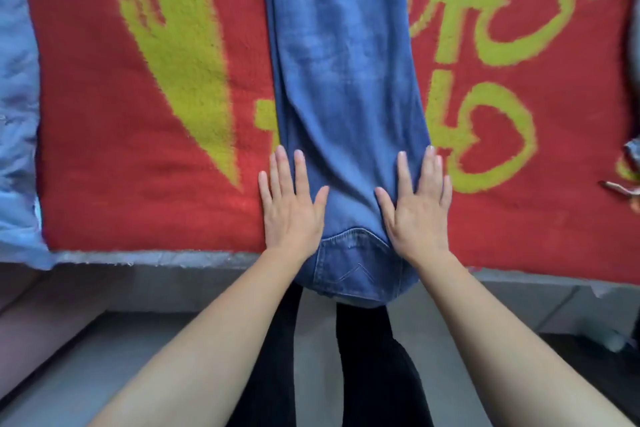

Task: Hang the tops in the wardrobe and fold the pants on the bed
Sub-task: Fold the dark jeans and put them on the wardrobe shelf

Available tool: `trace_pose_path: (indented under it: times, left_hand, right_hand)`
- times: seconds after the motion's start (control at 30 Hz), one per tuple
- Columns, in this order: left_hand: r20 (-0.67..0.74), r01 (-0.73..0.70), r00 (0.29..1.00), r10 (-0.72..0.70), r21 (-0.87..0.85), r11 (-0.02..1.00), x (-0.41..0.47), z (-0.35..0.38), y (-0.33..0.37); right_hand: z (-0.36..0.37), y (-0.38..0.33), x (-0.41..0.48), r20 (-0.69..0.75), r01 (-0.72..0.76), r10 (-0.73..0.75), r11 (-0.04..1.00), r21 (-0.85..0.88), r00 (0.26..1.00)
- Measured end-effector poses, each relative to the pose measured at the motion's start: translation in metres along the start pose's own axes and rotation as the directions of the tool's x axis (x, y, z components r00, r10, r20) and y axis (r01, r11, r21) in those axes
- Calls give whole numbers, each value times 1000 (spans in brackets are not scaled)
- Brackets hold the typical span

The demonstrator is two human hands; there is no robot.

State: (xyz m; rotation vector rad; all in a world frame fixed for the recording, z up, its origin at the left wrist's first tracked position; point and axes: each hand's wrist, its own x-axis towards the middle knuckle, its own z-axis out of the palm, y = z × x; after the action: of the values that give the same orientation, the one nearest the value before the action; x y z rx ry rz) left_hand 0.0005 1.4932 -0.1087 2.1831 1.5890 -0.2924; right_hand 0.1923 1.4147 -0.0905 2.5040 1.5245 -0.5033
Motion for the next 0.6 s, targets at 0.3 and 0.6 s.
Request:
trace_pose_path:
  times: [0.3,0.6]
  left_hand:
    - [343,584,808,-479,-579,570,-117,18,29]
    - [595,574,793,-132,-656,491,-170,18,14]
  right_hand:
    - [12,21,-113,316,-491,387,546,678,866]
    - [36,78,-154,535,-457,94,656,601,839]
